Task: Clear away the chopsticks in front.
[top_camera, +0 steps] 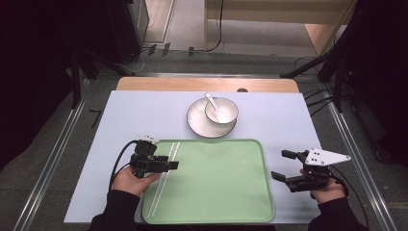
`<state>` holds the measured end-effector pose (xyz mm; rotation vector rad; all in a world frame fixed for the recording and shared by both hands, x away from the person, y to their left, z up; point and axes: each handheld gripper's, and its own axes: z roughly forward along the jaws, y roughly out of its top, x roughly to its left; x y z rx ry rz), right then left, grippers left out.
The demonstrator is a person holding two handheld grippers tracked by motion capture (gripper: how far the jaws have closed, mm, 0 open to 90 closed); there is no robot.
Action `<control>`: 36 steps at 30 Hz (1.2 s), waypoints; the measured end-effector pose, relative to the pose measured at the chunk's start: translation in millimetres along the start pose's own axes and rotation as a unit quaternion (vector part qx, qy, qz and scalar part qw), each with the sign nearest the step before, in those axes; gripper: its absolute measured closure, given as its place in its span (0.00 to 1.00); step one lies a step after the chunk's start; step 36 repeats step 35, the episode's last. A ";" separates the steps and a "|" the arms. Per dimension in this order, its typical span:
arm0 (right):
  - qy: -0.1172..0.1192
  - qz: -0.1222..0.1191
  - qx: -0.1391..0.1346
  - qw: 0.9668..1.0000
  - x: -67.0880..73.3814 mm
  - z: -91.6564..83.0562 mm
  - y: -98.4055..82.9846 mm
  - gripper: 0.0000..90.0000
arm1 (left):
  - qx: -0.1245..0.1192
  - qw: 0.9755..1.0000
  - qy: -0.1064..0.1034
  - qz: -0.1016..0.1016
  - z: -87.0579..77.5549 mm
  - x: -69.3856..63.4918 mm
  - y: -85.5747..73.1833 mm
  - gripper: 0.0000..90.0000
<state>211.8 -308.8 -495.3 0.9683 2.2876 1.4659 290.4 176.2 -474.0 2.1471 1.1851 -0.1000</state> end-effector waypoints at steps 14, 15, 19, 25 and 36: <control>-0.002 0.000 -0.001 1.000 -0.7 -0.5 -0.4 0.16 | -0.029 0.999 0.020 0.032 -46.6 23.0 -24.7 0.40; -0.002 0.001 -0.001 1.000 -0.7 -0.5 -0.3 0.16 | -0.032 0.999 0.022 0.033 -49.4 25.3 -27.2 0.40; -0.002 0.001 -0.001 1.000 -0.6 -0.6 -0.3 0.16 | -0.044 0.998 0.020 0.029 -59.8 34.4 -37.2 0.40; -0.001 0.000 -0.001 1.000 -0.3 -0.8 0.0 0.16 | -0.064 0.996 0.030 0.046 -74.3 43.2 -49.0 0.39; 0.001 0.000 -0.001 1.000 -0.4 -0.3 -0.1 0.16 | -0.070 0.996 0.040 0.025 -79.2 55.7 -58.5 0.37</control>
